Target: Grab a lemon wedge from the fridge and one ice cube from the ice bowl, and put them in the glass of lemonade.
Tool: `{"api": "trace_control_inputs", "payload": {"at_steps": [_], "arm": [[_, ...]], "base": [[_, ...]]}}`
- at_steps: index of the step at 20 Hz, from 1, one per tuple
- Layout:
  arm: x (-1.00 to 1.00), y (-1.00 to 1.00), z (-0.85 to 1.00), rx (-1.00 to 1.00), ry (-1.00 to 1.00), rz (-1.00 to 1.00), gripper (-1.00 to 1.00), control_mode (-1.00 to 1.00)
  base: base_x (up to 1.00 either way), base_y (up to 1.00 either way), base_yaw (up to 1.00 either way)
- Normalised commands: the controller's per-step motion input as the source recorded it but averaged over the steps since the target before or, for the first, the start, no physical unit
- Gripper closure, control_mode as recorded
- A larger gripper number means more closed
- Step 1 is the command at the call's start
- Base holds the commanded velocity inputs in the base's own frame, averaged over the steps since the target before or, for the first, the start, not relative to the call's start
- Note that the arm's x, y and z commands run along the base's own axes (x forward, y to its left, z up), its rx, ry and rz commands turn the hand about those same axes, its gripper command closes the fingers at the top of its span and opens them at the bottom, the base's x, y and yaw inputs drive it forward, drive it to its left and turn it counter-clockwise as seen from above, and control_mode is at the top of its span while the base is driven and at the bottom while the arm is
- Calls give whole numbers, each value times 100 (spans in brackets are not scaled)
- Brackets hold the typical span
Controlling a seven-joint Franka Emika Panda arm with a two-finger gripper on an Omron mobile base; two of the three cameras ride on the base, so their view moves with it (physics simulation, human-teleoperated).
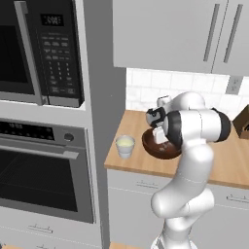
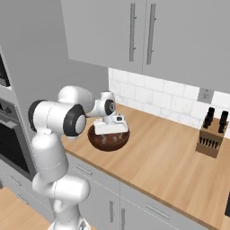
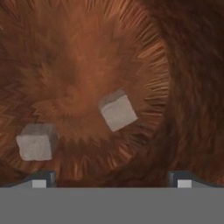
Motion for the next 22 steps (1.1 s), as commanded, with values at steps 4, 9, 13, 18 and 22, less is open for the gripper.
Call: {"api": "trace_control_inputs", "payload": {"at_steps": [4, 9, 13, 18, 22], "arm": [[31, -1, -26, 0, 0, 0, -100, -100], [33, -1, -27, 0, 0, 0, -100, -100], [42, -6, -15, 0, 0, 0, -100, -100], [19, -3, -34, -1, -3, 0, -100, -100], [-12, 0, -26, -4, -10, 0, -100, -100]], "base": [[0, 0, 0], [0, 0, 0], [0, 0, 0], [0, 0, 0], [0, 0, 0]]}}
